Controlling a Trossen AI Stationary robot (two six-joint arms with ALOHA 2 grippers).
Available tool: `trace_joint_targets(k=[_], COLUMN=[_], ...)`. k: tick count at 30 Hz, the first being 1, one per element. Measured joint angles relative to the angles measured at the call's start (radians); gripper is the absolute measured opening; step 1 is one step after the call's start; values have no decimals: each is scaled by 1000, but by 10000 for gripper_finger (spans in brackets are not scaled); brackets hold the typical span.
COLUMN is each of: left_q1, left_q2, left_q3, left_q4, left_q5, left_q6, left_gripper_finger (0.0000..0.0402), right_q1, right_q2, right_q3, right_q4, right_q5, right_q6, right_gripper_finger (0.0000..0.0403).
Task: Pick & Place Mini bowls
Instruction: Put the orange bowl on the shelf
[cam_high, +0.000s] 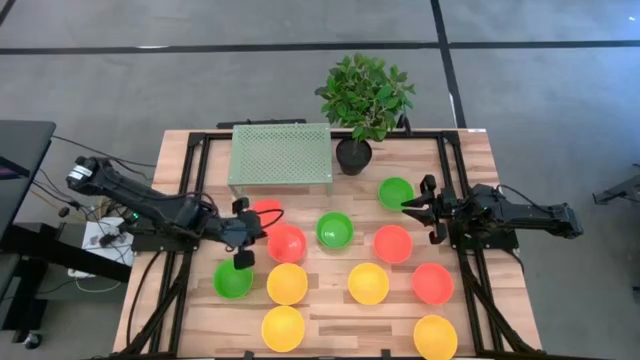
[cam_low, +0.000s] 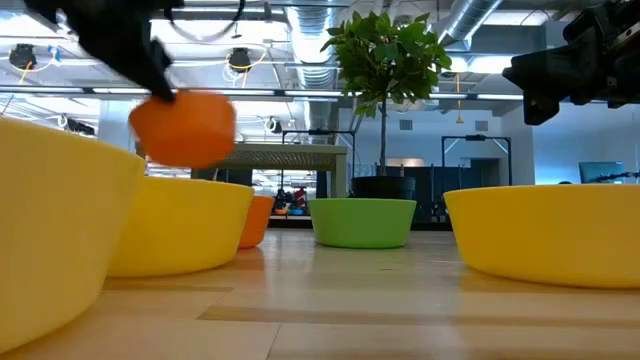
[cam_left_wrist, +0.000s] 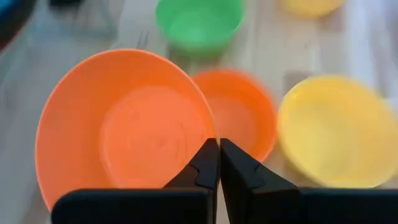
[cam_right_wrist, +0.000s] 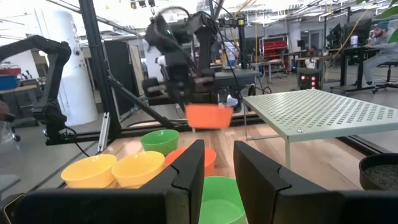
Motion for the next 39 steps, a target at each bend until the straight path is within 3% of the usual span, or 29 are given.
trace_joint_targets(k=[5,8,15,21,24,29,32,39], left_q1=[-21,38,301,533,606,662,673,679], left_q2=[0,0,56,149,204,272,294,304], left_q3=[119,192,344,352,352,352,355,355], left_q4=[1,-15,-158,-174,-174,-172,-155,-140], left_q5=[-114,-90,-2,101,104,105,102,100], left_q6=[176,237,362,472,500,542,545,545], left_gripper_finger=[7,7,7,8,8,8,9,10], right_q1=[0,0,0,0,0,0,3,17], right_q2=[0,0,0,0,0,1,29,221], right_q3=[0,0,0,0,0,11,25,51], right_q4=[0,9,22,51,56,97,220,354], right_q5=[0,0,0,-3,-3,-1,-3,-4], right_q6=[0,-1,-144,-147,-148,-222,-186,-158], right_gripper_finger=[82,82,82,82,82,82,82,82])
